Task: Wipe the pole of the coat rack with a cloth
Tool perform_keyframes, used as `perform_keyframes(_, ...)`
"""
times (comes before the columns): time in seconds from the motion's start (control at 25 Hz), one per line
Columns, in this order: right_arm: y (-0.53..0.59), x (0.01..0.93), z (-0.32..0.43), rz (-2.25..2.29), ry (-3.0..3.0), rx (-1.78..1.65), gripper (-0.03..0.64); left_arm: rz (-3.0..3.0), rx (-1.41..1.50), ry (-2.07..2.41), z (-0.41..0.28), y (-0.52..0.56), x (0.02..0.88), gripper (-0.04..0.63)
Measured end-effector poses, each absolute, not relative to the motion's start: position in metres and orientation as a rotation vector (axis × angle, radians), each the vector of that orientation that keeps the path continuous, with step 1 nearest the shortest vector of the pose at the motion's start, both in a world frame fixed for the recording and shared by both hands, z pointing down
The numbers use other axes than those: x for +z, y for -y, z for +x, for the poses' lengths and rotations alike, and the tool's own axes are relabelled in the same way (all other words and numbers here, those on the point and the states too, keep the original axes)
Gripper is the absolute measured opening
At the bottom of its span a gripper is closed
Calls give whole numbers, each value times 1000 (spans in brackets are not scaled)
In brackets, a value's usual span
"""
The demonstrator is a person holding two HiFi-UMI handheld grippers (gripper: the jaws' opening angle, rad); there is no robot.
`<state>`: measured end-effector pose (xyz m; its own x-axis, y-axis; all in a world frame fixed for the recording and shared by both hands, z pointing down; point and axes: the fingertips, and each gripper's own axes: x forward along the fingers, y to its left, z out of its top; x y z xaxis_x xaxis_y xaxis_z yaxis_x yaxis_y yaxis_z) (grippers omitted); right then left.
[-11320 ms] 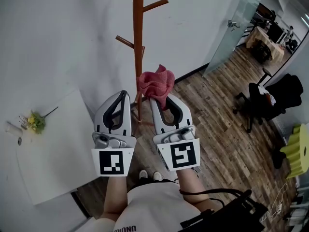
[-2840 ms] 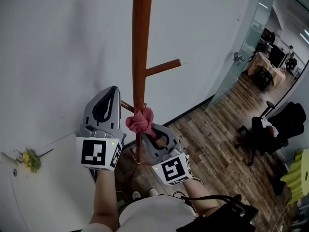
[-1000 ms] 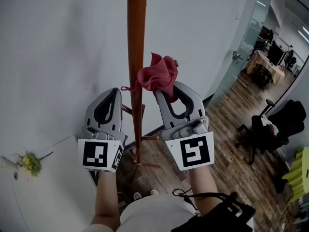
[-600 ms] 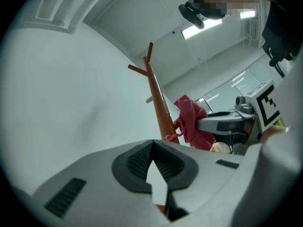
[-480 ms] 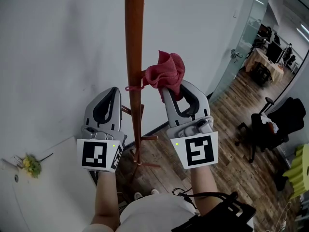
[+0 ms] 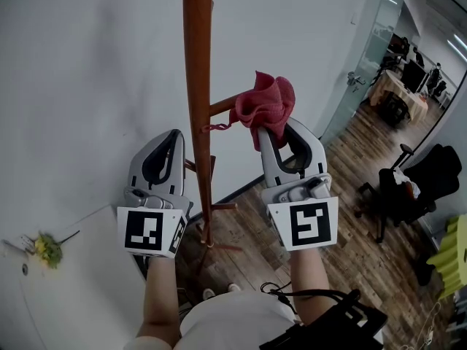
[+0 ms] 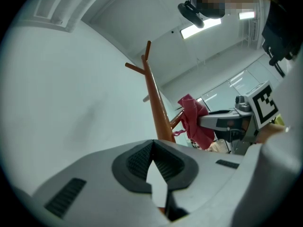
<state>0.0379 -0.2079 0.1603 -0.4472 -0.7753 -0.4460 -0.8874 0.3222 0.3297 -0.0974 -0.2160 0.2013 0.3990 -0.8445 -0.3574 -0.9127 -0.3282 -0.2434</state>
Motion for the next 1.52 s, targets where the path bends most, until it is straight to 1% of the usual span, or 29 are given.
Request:
perform_keyframes(0.24,213,166,38,-1550,-2375,802,80,-2261,232,-1513,-105,218,206,12)
perform_keyframes(0.44,212,166,59,-1600,-2392,828,80,-2259,224,-1515,-93,215,201,12)
perform_keyframes(0.92,215,175,77,-1679,-2365,798,80,-2265,221,-1534,-99,216,207,12)
perform_keyframes(1.16,221,195,84,-1732,-2379,724,80,-2272,214,-1540,-101,216,210,12)
perform_keyframes(1.52,235,249,71,-1761,-2510,597,81,-2273,220,-1559,-108,214,214,12)
